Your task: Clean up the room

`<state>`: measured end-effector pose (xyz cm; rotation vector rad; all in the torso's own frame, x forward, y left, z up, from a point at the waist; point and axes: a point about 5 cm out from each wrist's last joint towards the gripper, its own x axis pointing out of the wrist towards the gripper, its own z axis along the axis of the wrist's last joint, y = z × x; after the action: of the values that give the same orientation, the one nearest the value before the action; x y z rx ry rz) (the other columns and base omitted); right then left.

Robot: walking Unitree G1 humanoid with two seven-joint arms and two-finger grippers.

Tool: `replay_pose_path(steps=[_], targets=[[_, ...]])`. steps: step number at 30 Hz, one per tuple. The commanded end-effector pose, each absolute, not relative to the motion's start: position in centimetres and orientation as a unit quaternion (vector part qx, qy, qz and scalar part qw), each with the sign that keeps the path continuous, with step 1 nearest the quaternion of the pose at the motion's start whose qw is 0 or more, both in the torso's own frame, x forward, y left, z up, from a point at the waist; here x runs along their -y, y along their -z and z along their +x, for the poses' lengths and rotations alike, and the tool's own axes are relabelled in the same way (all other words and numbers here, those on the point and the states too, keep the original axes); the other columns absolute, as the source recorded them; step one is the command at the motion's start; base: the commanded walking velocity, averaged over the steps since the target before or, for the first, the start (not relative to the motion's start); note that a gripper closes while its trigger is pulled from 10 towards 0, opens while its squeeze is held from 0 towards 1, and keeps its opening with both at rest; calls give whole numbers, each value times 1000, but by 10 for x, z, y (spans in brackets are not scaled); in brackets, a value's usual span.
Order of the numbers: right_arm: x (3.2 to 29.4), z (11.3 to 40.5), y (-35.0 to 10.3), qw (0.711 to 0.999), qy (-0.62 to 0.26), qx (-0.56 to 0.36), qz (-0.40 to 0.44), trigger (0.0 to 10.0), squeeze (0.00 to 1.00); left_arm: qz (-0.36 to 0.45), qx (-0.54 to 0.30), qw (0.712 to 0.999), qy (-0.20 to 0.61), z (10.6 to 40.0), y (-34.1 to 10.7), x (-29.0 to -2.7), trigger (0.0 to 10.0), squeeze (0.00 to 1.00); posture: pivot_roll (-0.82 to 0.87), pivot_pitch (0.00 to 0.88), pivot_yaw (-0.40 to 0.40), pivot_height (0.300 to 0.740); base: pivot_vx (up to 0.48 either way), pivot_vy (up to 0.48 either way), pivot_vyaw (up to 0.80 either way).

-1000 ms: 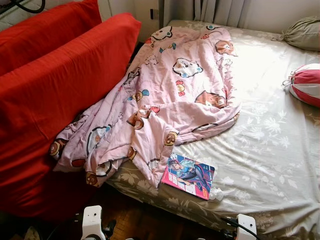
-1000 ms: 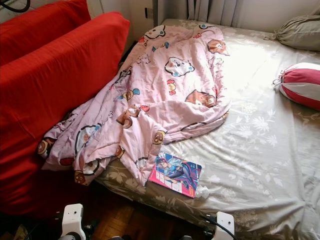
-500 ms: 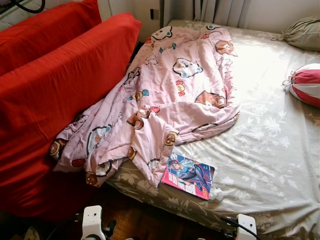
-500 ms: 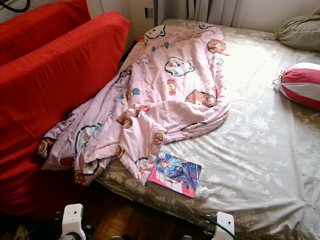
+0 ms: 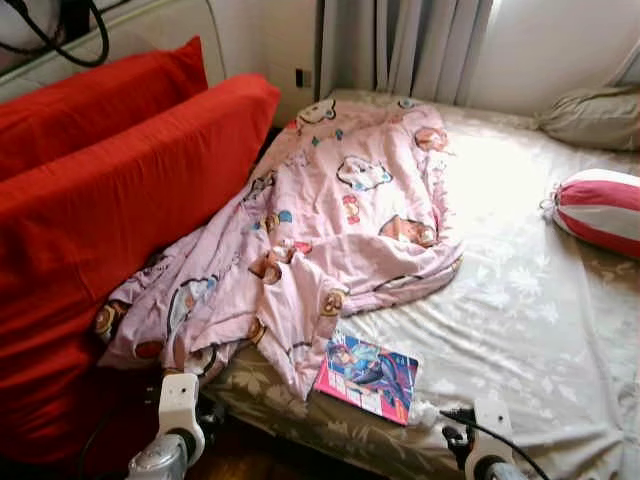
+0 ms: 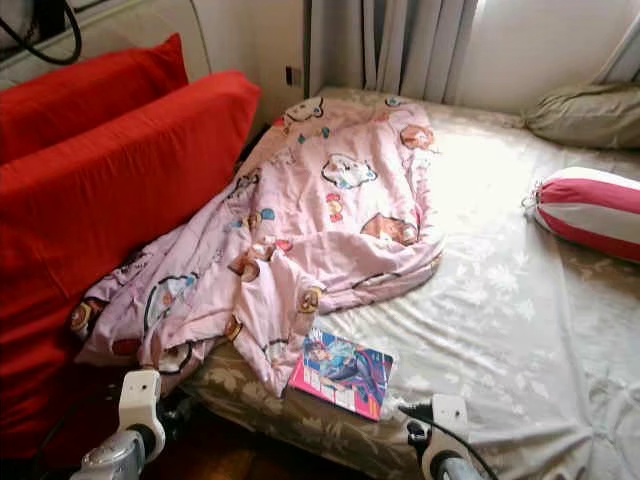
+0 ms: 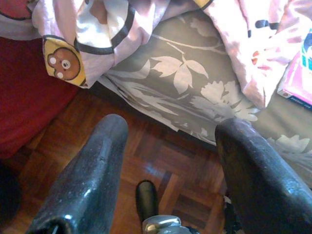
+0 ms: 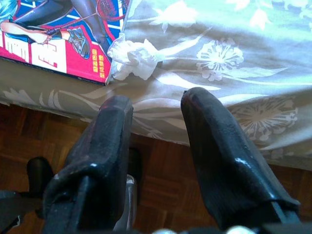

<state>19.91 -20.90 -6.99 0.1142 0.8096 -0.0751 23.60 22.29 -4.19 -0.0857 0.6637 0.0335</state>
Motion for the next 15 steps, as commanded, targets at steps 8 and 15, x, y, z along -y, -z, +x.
replay_pose_path(steps=[8, 15], targets=[[209, 203, 67, 921, 62, -376, 81, 10000, 0, -44, -338, 940, -3, 231, 46, -219, 10000, 0, -8, 0, -20, 740, 0, 0, 0], [210, 222, 53, 943, 54, -314, 96, 10000, 0, -65, -241, 968, 7, 268, 15, -214, 10000, 0, -30, 0, 10, 740, 0, 0, 0]])
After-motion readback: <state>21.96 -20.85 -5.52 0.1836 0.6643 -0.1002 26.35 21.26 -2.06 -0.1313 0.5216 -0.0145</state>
